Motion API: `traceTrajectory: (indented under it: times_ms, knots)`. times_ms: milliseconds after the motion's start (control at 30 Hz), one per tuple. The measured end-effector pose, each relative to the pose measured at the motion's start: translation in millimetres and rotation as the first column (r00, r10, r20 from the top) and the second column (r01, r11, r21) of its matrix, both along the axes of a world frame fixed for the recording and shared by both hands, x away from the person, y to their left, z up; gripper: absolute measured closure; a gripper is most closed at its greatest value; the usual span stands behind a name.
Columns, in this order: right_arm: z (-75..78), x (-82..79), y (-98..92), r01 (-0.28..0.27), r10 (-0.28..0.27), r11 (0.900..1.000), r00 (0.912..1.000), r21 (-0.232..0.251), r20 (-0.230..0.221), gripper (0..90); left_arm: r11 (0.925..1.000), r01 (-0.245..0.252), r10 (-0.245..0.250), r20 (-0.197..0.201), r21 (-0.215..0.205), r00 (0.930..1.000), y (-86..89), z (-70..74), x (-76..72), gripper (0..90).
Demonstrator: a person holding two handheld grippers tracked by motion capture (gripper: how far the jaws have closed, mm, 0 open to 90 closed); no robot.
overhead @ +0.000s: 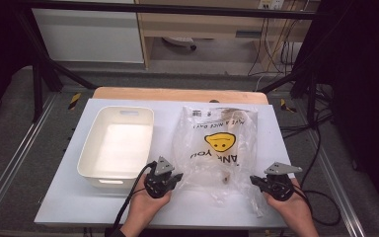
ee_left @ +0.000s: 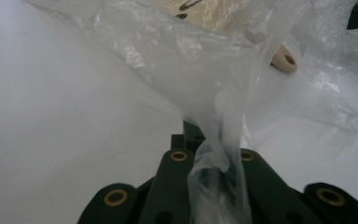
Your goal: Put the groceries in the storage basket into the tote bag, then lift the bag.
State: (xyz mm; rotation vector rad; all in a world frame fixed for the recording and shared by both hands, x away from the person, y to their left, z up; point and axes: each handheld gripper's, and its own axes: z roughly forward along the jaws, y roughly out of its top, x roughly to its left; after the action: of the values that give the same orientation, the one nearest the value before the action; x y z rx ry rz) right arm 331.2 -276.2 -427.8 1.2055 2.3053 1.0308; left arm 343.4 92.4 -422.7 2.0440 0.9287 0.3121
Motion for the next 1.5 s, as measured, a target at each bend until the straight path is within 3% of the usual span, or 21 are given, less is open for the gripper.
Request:
traceTrajectory:
  times_ms: [133, 267, 500, 733, 1167, 1500]
  knots:
    - [4.9, 2.2, 4.5, -0.018, 0.019, 1.000, 0.9997, -0.005, 0.016, 90.0, 0.9999, 0.003, -0.002, 0.002, -0.011, 1.0000, 1.6, 8.7, 1.0, 90.0]
    - [11.0, 5.9, 10.1, -0.032, 0.032, 0.999, 0.9992, 0.007, 0.024, 90.0, 0.9993, 0.004, -0.005, -0.024, -0.037, 0.9997, 2.7, 16.3, 6.1, 90.0]
    - [22.6, 14.6, 17.6, -0.051, 0.050, 0.998, 0.9979, 0.030, 0.041, 90.0, 0.9992, 0.010, -0.010, 0.000, -0.038, 0.9999, 2.5, 36.8, 15.4, 90.0]
    - [36.0, 24.9, 22.4, -0.064, 0.062, 0.998, 0.9964, 0.030, 0.058, 90.0, 0.9994, 0.009, -0.009, -0.003, -0.032, 1.0000, 6.4, 51.3, 26.7, 90.0]
    - [69.0, 44.9, 17.8, -0.059, 0.056, 0.998, 0.9939, 0.026, 0.095, 90.0, 0.9989, -0.019, 0.019, 0.000, -0.043, 0.9998, 26.7, 83.5, 47.3, 90.0]
    - [89.2, 54.2, 5.5, -0.038, 0.035, 0.999, 0.9918, 0.019, 0.123, 90.0, 0.9994, -0.021, 0.022, 0.008, -0.028, 0.9997, 29.5, 92.2, 53.7, 90.0]
